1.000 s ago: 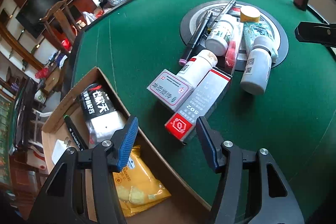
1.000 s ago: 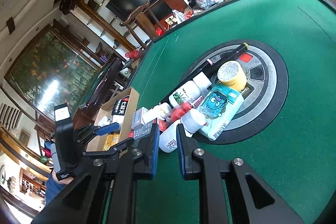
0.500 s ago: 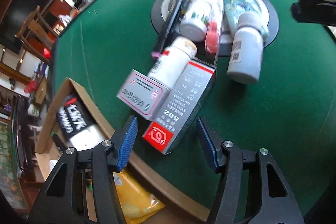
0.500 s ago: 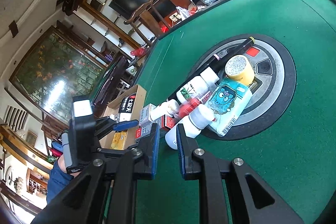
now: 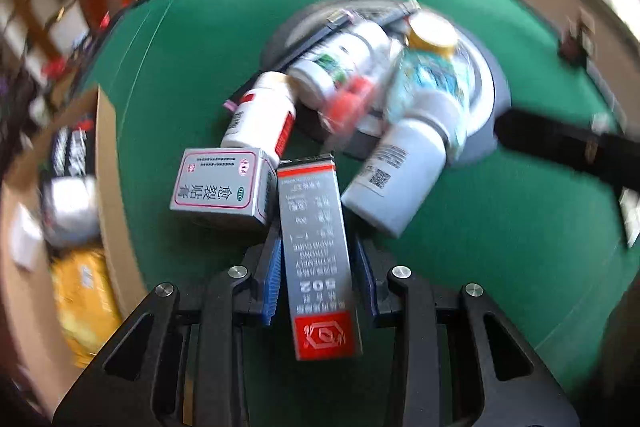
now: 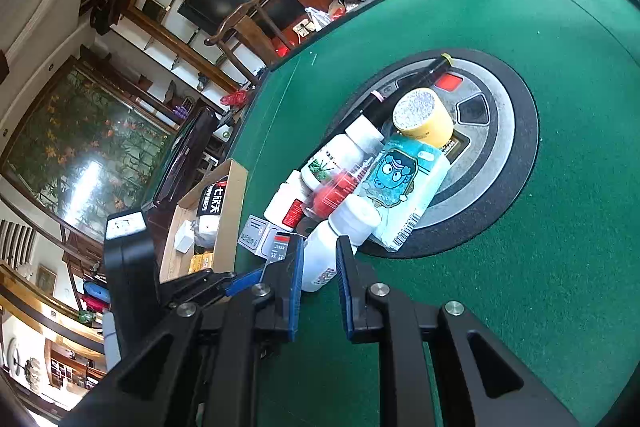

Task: Organize objects

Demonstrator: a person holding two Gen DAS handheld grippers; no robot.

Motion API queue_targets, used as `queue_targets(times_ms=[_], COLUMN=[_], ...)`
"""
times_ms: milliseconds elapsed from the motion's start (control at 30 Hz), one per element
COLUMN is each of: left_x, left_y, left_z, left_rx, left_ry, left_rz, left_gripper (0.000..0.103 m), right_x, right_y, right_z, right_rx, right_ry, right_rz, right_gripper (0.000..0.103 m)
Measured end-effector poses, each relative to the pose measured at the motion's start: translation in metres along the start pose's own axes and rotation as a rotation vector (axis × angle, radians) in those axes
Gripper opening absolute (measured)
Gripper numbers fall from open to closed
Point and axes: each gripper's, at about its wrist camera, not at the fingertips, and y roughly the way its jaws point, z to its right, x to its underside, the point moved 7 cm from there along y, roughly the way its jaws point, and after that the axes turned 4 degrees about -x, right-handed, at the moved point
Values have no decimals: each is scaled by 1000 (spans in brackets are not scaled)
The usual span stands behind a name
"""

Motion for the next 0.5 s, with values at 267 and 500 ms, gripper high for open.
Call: queue_targets(times_ms=[267,500], left_x=[-14,6], left_y=[5,-3], left_z=[-24,-15], left_rx=[62,43], left_ry=[-55,-47], left_rz=[17,19], left_gripper=[28,28], right_x=[8,4], right_y=[27,45], right_z=[8,9], right_rx=[2,54], right_ry=[92,156], right_rz=[-37,-24], right_gripper=[18,49])
